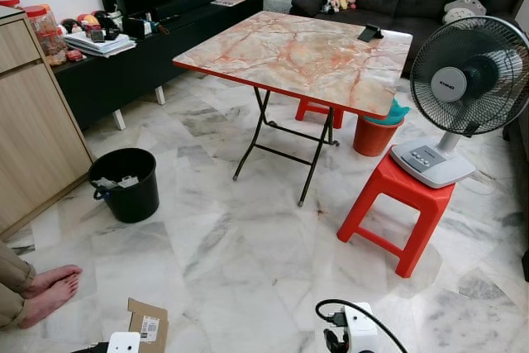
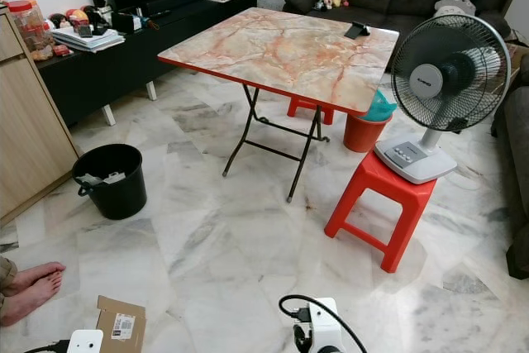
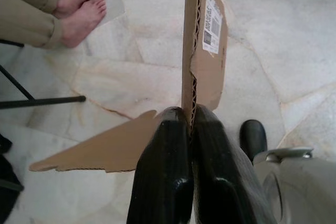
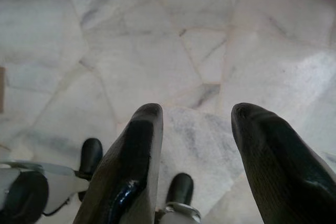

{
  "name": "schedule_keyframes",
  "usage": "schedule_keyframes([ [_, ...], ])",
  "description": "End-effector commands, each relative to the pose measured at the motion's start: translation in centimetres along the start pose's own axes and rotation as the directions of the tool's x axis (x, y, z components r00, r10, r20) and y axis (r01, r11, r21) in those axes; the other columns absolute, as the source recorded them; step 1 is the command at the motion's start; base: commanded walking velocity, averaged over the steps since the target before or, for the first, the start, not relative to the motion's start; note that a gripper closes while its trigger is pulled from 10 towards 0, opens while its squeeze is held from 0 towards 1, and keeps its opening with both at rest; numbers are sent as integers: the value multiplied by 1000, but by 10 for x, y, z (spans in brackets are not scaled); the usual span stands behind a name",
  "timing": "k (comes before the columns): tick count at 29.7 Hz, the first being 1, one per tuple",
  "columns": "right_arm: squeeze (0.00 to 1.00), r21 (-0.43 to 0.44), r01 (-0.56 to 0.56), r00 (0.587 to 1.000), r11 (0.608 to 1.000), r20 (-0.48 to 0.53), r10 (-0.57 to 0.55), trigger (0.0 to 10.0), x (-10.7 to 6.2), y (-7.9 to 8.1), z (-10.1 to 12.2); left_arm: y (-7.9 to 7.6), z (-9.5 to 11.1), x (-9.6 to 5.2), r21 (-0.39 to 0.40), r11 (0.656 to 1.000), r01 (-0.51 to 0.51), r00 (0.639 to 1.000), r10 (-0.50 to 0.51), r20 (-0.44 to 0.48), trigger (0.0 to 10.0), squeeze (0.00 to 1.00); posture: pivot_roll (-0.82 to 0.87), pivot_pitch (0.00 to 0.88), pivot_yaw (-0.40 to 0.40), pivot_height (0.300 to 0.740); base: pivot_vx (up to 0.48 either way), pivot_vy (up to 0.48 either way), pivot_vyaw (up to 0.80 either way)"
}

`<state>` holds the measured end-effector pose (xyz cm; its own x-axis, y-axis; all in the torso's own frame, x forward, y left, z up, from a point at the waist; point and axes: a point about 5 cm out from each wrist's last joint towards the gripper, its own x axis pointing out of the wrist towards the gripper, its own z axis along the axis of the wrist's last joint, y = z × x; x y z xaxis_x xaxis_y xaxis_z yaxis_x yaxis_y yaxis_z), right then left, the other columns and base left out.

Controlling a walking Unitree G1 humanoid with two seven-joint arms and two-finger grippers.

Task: Picking trash to rubbish bin

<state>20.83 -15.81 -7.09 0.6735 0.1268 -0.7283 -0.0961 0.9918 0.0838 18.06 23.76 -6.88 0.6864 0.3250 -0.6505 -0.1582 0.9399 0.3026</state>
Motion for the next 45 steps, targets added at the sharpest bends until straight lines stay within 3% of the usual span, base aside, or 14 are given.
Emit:
schedule_keyframes([
  [1,0,-7,2,1000,1000,4,-2,10000,0,1,1,3,-6,-1,-10,1000,-10,1000,9,-30,10000,0,7,40,-43,740,0,0,800],
  [15,0,-15,4,1000,1000,6,-4,10000,1,2,1,3,-10,-2,-12,1000,-15,999,14,-49,10000,0,9,44,-46,740,309,0,337],
  [34,0,-14,2,1000,1000,3,-2,10000,0,2,0,3,-7,-1,-27,999,-23,999,21,-46,10000,0,12,68,-52,740,327,0,0],
  [45,0,6,1,1000,1000,-1,-1,10000,1,4,0,3,-6,-1,-30,999,-23,999,22,-41,10000,0,15,77,-51,740,330,0,448],
])
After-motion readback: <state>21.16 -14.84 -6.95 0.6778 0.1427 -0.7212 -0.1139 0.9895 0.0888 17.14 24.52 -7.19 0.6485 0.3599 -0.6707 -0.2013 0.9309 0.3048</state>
